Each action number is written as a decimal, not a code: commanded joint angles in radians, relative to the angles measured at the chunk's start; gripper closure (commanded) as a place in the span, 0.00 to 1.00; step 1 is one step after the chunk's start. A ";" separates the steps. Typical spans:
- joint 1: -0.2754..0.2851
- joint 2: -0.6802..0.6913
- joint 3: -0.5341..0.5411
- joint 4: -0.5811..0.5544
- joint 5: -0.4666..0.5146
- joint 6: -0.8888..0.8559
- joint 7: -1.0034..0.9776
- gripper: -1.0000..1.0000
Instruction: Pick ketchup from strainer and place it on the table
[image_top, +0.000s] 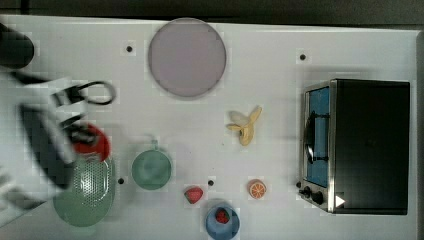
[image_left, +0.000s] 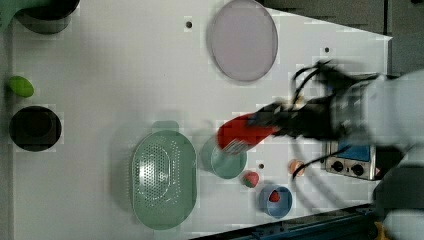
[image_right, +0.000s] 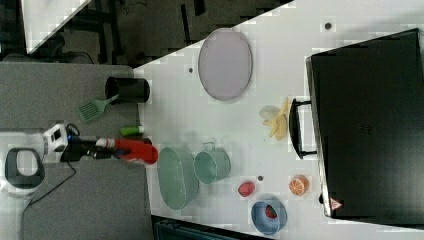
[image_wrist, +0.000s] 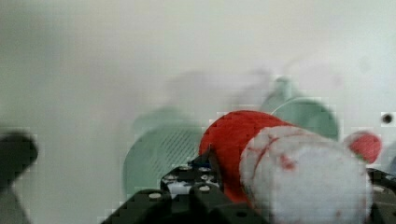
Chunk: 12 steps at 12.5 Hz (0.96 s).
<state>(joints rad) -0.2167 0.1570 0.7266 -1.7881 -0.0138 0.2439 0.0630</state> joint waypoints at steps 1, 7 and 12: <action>-0.094 -0.035 -0.074 0.029 0.004 -0.011 -0.077 0.40; -0.157 -0.038 -0.258 -0.044 0.005 -0.003 -0.217 0.40; -0.175 -0.037 -0.379 -0.202 0.004 0.133 -0.293 0.40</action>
<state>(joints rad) -0.3997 0.1367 0.3494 -1.9727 -0.0180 0.3503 -0.1479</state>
